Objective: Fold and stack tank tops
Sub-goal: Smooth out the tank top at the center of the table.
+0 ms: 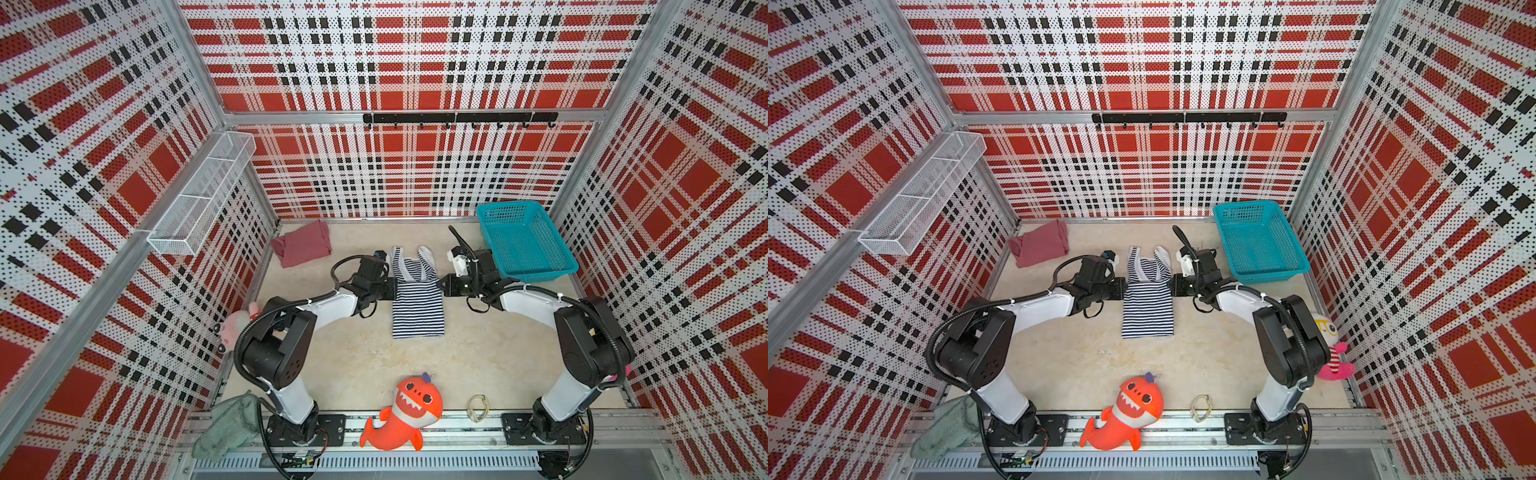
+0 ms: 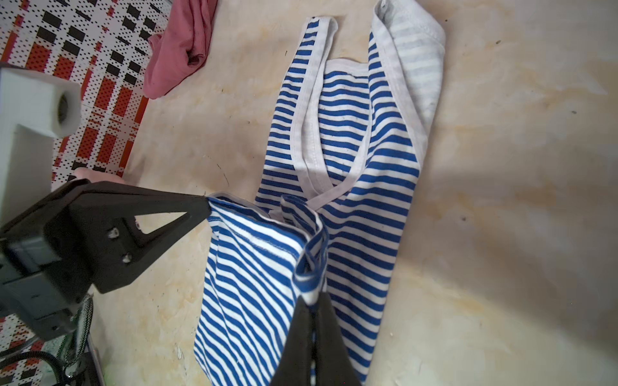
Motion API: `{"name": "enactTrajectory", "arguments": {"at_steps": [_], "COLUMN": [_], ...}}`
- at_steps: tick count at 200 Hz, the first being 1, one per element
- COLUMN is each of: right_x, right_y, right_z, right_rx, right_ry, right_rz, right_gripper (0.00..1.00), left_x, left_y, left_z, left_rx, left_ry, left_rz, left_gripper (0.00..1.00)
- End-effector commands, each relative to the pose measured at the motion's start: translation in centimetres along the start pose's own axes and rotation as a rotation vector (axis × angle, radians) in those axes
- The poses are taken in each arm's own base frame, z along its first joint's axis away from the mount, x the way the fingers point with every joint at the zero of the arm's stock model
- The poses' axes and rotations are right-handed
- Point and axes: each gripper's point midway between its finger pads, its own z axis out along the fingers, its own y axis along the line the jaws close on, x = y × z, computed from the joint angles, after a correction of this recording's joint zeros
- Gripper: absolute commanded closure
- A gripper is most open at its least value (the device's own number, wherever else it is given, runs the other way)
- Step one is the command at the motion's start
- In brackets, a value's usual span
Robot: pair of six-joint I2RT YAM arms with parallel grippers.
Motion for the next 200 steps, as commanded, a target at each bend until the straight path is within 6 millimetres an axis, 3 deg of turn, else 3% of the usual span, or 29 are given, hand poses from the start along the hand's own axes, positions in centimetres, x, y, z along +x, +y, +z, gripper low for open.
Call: {"name": "enactTrajectory", "arguments": {"at_steps": [1,51,70,78,96,112,129,145,170,200], "right_x": [-0.2,0.7,0.4,0.0,-1.0,-2.0,-2.7,-2.6,-0.3,4.8], "right_y": [-0.2,-3.8,-5.0,-5.1,-4.8,-4.5,-3.9,-3.3,-1.7,0.3], "right_z": [1.8,5.0,5.7,5.6,4.9,3.5,1.4,-0.6,-3.2,-4.4], "right_rx": [-0.024,0.057,0.095,0.102,0.119,0.154,0.186,0.198,0.196,0.152], "right_ry": [0.011,0.052,0.056,0.049,0.025,0.005,-0.008,-0.017,0.001,0.065], "right_rz": [-0.017,-0.008,-0.018,-0.018,-0.031,-0.055,-0.080,-0.070,-0.021,0.072], "right_gripper": [1.00,1.00,0.90,0.82,0.69,0.58,0.54,0.53,0.51,0.51], "left_x": [-1.3,-1.5,-2.5,-3.1,-4.3,-5.4,-6.5,-6.5,-3.9,2.1], "left_y": [1.0,2.5,2.5,2.4,1.9,1.3,0.8,0.4,0.5,1.0], "left_z": [1.5,4.1,4.3,4.3,4.0,3.3,1.8,0.0,-3.0,-5.5], "left_rx": [-0.005,-0.008,-0.004,0.000,0.016,0.021,0.020,0.018,0.018,0.035], "left_ry": [-0.029,-0.029,-0.045,-0.058,-0.079,-0.093,-0.113,-0.120,-0.095,-0.018], "left_rz": [-0.023,-0.040,-0.036,-0.031,-0.022,-0.004,0.000,0.001,-0.022,-0.096], "left_gripper": [1.00,1.00,1.00,0.90,0.80,0.62,0.47,0.39,0.30,0.22]}}
